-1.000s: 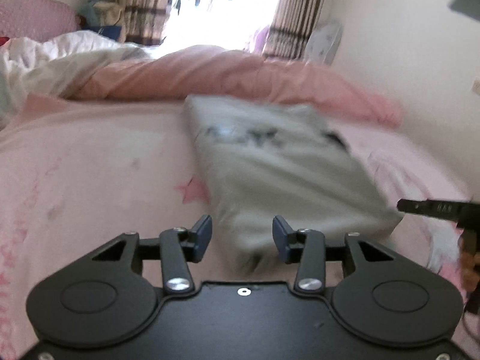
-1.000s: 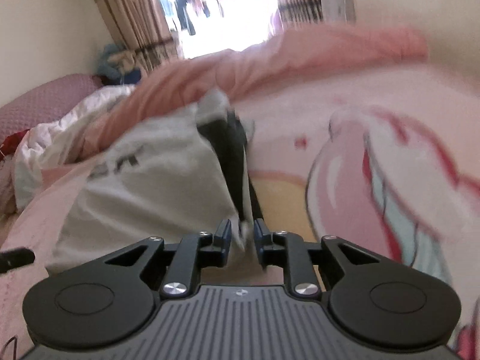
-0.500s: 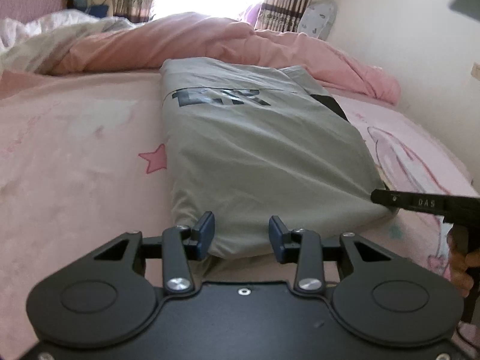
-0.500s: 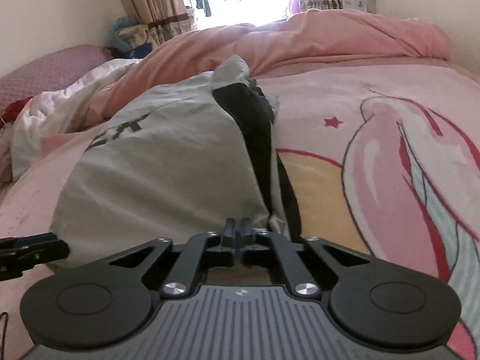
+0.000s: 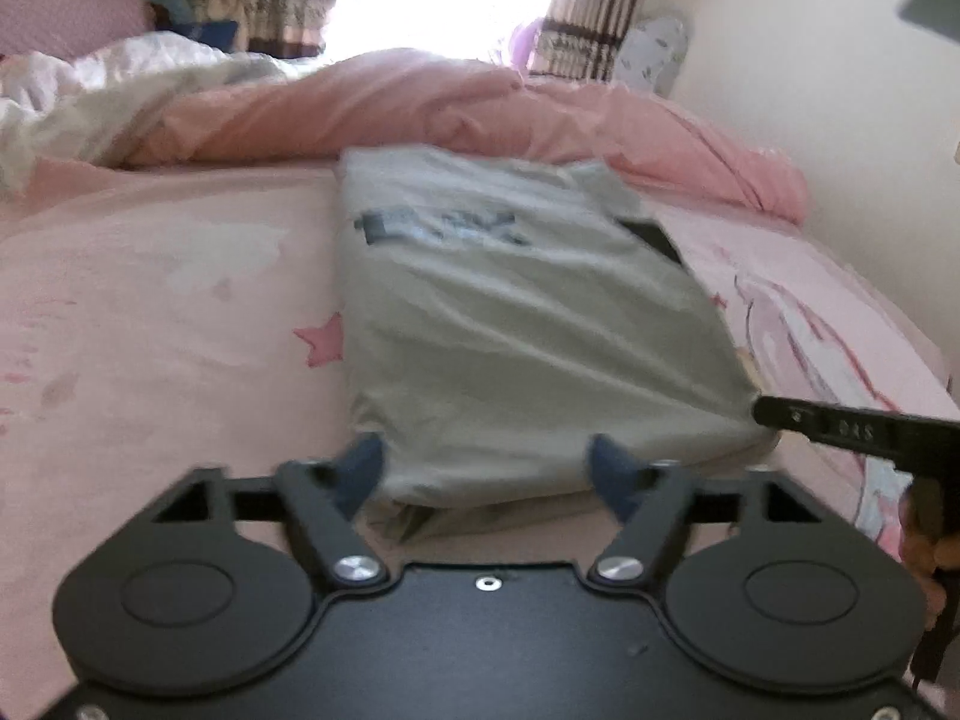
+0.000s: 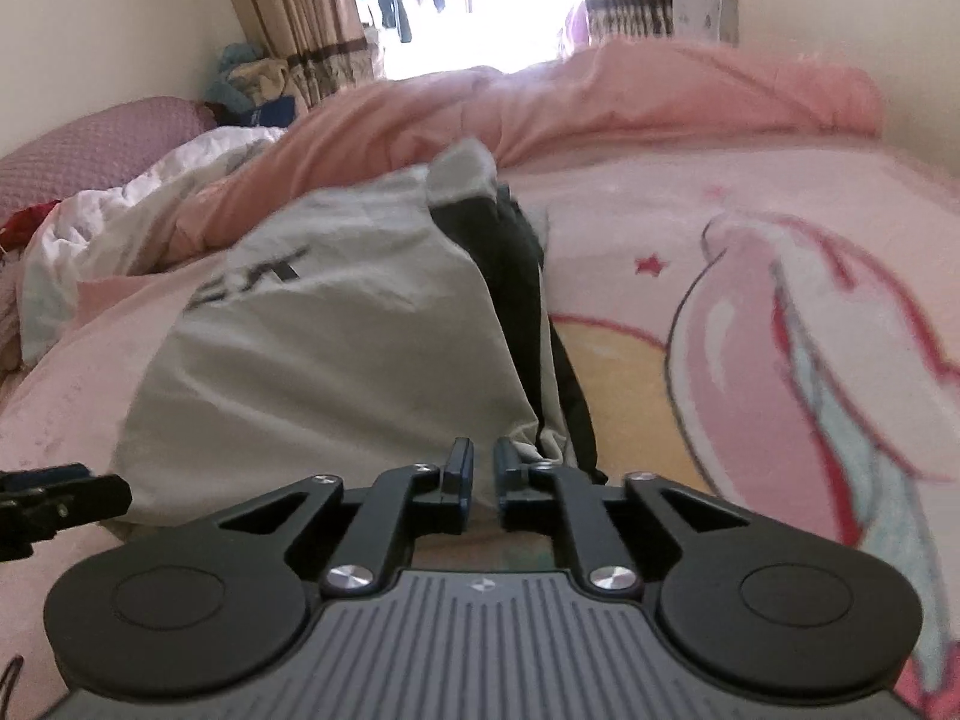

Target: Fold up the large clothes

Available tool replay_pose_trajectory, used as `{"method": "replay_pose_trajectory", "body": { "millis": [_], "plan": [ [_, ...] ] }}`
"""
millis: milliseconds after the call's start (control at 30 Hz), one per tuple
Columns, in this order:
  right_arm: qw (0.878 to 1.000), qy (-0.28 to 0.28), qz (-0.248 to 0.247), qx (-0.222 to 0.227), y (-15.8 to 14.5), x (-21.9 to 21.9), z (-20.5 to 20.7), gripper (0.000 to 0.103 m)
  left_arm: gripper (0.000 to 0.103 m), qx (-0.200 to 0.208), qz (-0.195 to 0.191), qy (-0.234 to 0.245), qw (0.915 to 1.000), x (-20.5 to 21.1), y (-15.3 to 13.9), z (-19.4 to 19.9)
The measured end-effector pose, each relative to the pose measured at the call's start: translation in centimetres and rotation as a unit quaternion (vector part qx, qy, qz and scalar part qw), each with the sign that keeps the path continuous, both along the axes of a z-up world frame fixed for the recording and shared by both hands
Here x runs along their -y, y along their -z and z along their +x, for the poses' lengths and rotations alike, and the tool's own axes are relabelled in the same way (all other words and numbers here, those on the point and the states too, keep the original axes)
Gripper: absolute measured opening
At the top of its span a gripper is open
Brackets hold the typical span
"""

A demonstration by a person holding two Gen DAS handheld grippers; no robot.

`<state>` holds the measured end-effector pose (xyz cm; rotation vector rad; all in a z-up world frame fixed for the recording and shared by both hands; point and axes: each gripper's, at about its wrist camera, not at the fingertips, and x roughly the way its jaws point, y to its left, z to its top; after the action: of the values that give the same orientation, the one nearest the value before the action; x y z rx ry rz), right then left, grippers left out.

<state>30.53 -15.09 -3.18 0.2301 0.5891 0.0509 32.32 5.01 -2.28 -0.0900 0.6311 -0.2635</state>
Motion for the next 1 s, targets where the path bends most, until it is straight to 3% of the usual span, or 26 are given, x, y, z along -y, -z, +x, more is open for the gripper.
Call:
{"method": "replay_pose_trajectory", "body": {
  "millis": [67, 133, 300, 633, 1000],
  "plan": [
    [1.0, -0.004, 0.001, 0.012, -1.6, -0.4, -2.1, 0.019, 0.084, 0.011, -0.004, -0.002, 0.9999, 0.0, -1.4, -1.7],
    [1.0, -0.003, -0.002, 0.023, -3.1, -0.8, -4.1, 0.026, 0.093, 0.013, 0.002, -0.014, 0.9998, 0.0, -2.9, -3.7],
    [0.998, -0.002, -0.029, 0.05, -6.7, -1.7, -9.8, 0.052, 0.103, 0.021, 0.02, -0.031, 0.9991, 0.0, -5.4, -9.4],
    [0.998, -0.01, -0.043, 0.041, -8.4, -2.4, -16.5, 0.056, 0.103, 0.012, 0.012, -0.045, 0.9988, -0.6, -6.7, -17.9],
    [0.998, 0.001, -0.047, 0.035, -7.3, -2.6, -21.4, 0.059, 0.103, -0.011, 0.027, -0.039, 0.9988, -0.1, -5.4, -21.0]
  ]
}}
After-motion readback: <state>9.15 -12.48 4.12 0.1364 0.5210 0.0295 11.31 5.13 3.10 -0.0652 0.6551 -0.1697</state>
